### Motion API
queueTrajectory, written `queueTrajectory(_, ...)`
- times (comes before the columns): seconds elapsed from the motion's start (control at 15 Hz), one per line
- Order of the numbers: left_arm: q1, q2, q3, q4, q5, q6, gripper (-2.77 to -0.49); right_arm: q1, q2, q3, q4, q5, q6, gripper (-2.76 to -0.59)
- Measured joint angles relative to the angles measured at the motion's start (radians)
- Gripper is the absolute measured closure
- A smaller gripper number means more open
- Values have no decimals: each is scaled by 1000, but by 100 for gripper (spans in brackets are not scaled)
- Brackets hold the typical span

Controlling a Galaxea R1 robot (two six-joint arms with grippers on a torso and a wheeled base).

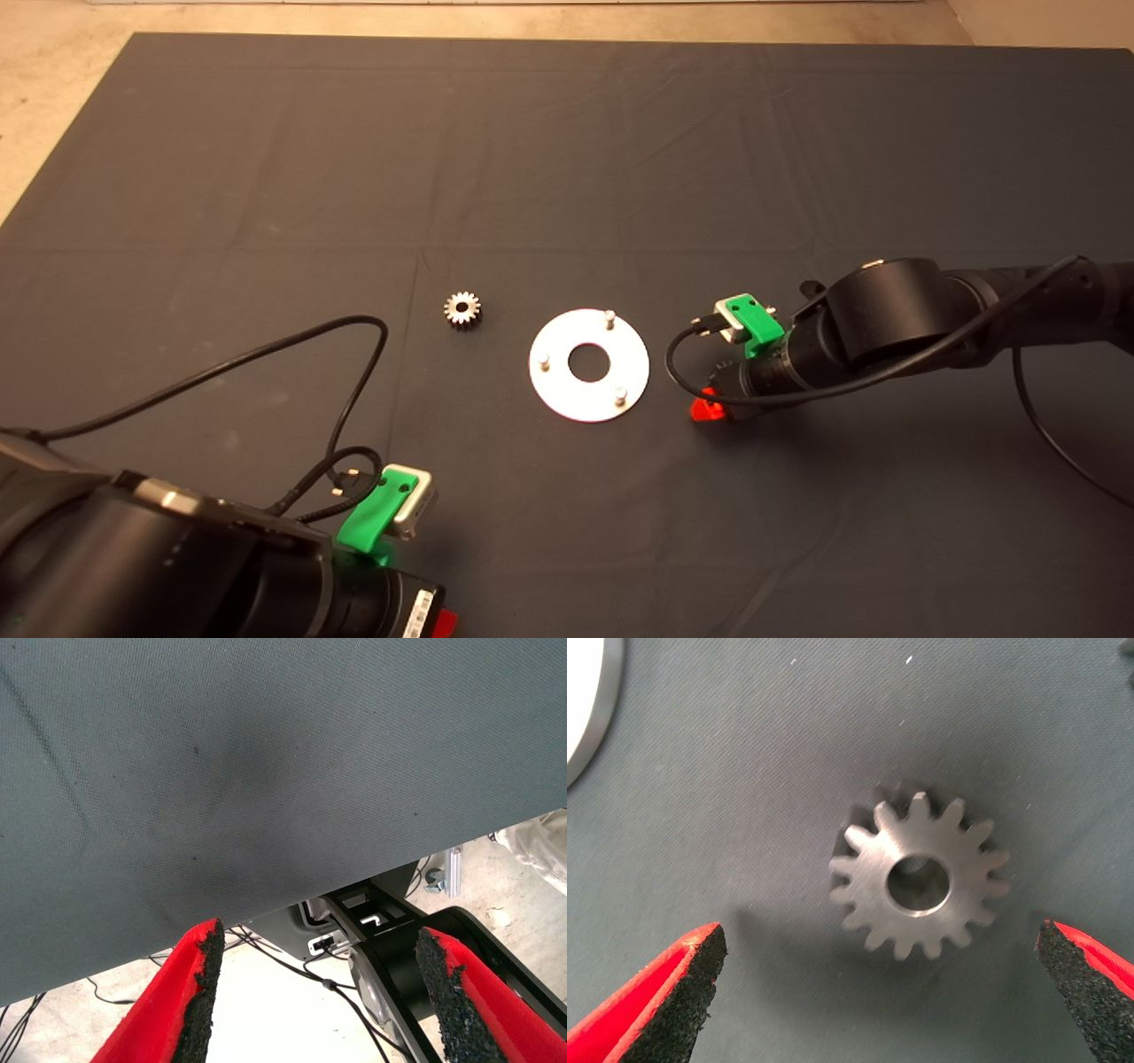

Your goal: Install three planetary gears onto the carrier pins

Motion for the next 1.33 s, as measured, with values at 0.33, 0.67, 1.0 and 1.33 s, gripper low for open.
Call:
queueTrajectory(0.33, 0, 0, 0, 0, 0, 0, -149, 3, 0, -13, 0, 0, -1, -262)
queueTrajectory(0.67, 0, 0, 0, 0, 0, 0, -149, 13, -1, -23, 0, 0, -1, -256)
queueTrajectory(1.0, 0, 0, 0, 0, 0, 0, -149, 20, -4, -26, 0, 0, -1, -236)
queueTrajectory(1.33, 0, 0, 0, 0, 0, -1, -149, 21, -12, -29, -3, 1, -1, -214)
